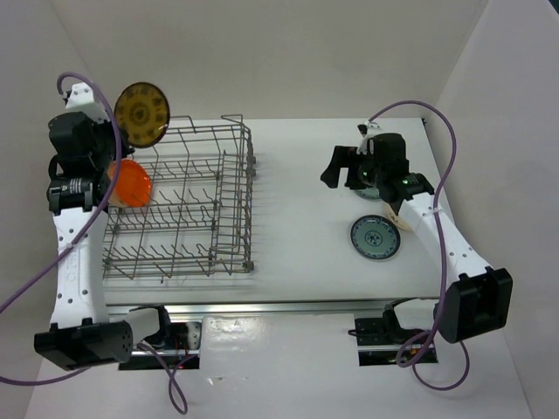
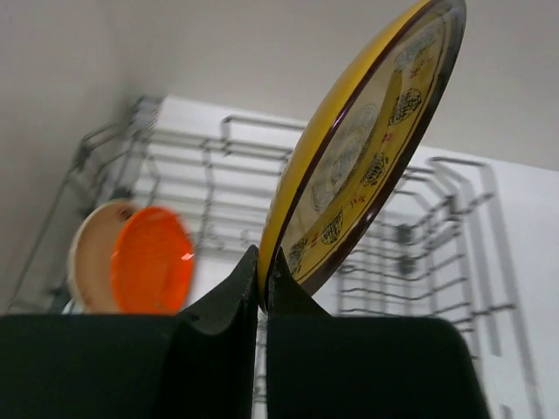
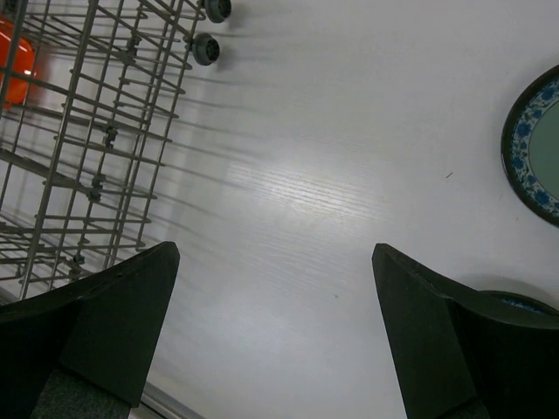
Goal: Load the plates into the dish rack
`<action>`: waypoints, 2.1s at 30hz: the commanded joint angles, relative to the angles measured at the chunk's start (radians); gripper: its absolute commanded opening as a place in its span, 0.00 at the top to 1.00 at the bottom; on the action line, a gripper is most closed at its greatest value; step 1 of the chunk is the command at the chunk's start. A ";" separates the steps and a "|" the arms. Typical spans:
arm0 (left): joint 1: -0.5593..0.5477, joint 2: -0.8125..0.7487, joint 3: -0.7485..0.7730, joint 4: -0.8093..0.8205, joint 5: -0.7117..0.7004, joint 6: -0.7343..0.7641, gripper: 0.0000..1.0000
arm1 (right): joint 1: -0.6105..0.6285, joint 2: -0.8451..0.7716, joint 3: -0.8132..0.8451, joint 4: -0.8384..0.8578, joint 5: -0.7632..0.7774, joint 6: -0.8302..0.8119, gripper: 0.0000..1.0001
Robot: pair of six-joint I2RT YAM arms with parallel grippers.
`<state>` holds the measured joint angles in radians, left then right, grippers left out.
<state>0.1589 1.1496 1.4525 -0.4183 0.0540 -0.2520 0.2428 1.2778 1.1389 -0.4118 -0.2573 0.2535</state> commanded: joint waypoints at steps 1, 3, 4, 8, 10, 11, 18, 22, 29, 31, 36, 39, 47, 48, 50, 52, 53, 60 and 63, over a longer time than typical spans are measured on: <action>0.073 0.042 -0.052 -0.082 -0.103 0.115 1.00 | 0.007 0.029 0.004 0.050 0.012 0.010 0.00; 0.122 0.042 -0.095 -0.057 -0.094 0.154 1.00 | 0.007 0.040 0.013 0.059 0.003 0.001 0.00; 0.136 0.042 -0.112 -0.041 -0.094 0.164 1.00 | 0.007 0.040 0.013 0.059 0.003 0.001 0.00; 0.156 0.042 -0.214 0.084 -0.224 0.250 1.00 | 0.007 0.060 0.004 0.068 0.003 0.001 0.00; 0.168 0.056 -0.241 0.130 -0.253 0.295 1.00 | 0.007 0.060 0.004 0.068 0.003 0.001 0.00; 0.168 0.071 -0.250 0.130 -0.253 0.304 1.00 | 0.007 0.060 -0.005 0.068 0.012 0.001 0.00; 0.186 0.180 -0.213 0.118 -0.252 0.293 1.00 | 0.007 0.069 -0.014 0.077 0.012 0.010 0.00; 0.195 0.239 -0.204 0.092 -0.252 0.281 1.00 | 0.007 0.078 -0.025 0.077 0.030 0.010 0.00; 0.195 0.297 -0.204 0.070 -0.243 0.251 1.00 | 0.007 0.097 -0.025 0.077 0.078 0.029 0.00; 0.195 0.308 -0.204 0.070 -0.227 0.241 1.00 | 0.007 0.097 -0.025 0.077 0.107 0.043 0.00; 0.195 0.406 -0.146 -0.010 -0.226 0.205 1.00 | 0.007 0.106 -0.025 0.067 0.200 0.090 0.00; 0.195 0.427 -0.121 -0.048 -0.226 0.195 1.00 | 0.007 0.106 -0.025 0.056 0.201 0.090 0.00; 0.168 0.449 -0.101 -0.108 -0.121 0.209 1.00 | -0.002 0.127 -0.036 0.067 0.234 0.110 0.00; 0.157 0.449 -0.101 -0.117 -0.144 0.220 1.00 | -0.013 0.127 -0.036 0.067 0.243 0.110 0.00; 0.128 0.458 -0.101 -0.126 -0.144 0.229 1.00 | -0.037 0.150 -0.036 0.056 0.243 0.121 0.00; 0.096 0.467 -0.090 -0.138 -0.196 0.229 1.00 | -0.062 0.179 -0.025 0.047 0.243 0.132 0.00; 0.085 0.481 -0.090 -0.139 -0.216 0.240 1.00 | -0.062 0.180 -0.025 0.047 0.243 0.132 0.00; 0.042 0.518 -0.069 -0.184 -0.258 0.231 1.00 | -0.083 0.189 -0.025 0.047 0.217 0.141 0.00; 0.042 0.529 -0.051 -0.197 -0.258 0.221 1.00 | -0.096 0.189 -0.025 0.047 0.247 0.141 0.00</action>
<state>0.2180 1.6672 1.3552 -0.5549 -0.2668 -0.0299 0.1562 1.4757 1.1179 -0.3824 -0.0380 0.3820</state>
